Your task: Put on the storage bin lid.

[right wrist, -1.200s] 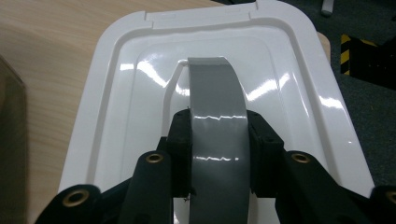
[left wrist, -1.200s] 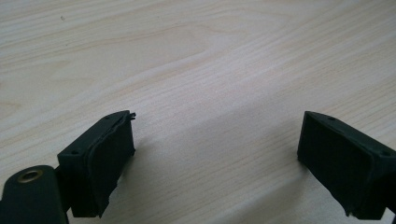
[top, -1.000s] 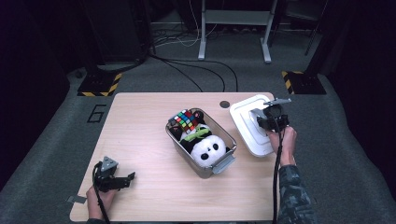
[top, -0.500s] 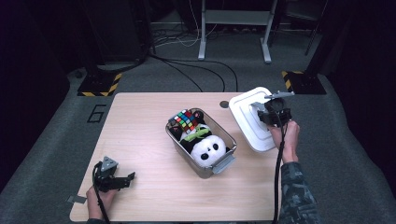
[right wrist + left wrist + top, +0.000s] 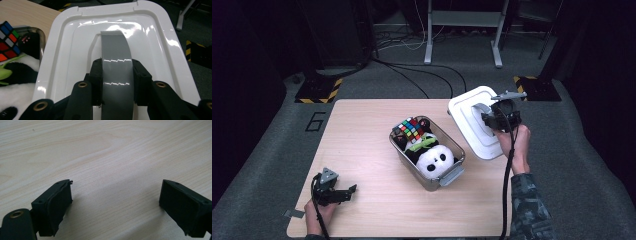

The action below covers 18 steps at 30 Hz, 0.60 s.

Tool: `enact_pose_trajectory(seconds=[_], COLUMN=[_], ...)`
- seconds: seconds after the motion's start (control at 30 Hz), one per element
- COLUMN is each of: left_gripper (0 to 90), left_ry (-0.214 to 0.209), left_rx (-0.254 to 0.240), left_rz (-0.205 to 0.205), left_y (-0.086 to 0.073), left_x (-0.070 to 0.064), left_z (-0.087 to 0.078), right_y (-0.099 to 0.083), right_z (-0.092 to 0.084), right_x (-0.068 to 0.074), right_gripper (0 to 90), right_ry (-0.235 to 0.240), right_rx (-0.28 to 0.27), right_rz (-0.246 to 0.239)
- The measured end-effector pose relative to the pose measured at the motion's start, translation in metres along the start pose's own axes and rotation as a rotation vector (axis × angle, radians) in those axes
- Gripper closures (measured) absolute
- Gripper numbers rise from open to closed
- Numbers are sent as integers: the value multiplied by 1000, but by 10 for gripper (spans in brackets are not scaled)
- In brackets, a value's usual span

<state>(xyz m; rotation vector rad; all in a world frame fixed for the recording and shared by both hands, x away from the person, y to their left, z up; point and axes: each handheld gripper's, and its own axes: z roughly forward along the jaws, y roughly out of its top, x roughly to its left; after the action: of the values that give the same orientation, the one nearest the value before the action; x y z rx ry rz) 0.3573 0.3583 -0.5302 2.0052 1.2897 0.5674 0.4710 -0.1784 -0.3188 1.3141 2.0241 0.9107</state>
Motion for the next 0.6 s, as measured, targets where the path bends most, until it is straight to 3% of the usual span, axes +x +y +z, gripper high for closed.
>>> enact_pose_trajectory(seconds=[0.6], left_gripper=[109], left_ry=[0], left_rx=[0], left_rz=[0], left_y=[0], left_x=[0], left_z=[0], right_y=[19], right_z=[1], right_x=[51], right_gripper=[666], right_ry=[123], right_rx=[-21], right_rz=[-28])
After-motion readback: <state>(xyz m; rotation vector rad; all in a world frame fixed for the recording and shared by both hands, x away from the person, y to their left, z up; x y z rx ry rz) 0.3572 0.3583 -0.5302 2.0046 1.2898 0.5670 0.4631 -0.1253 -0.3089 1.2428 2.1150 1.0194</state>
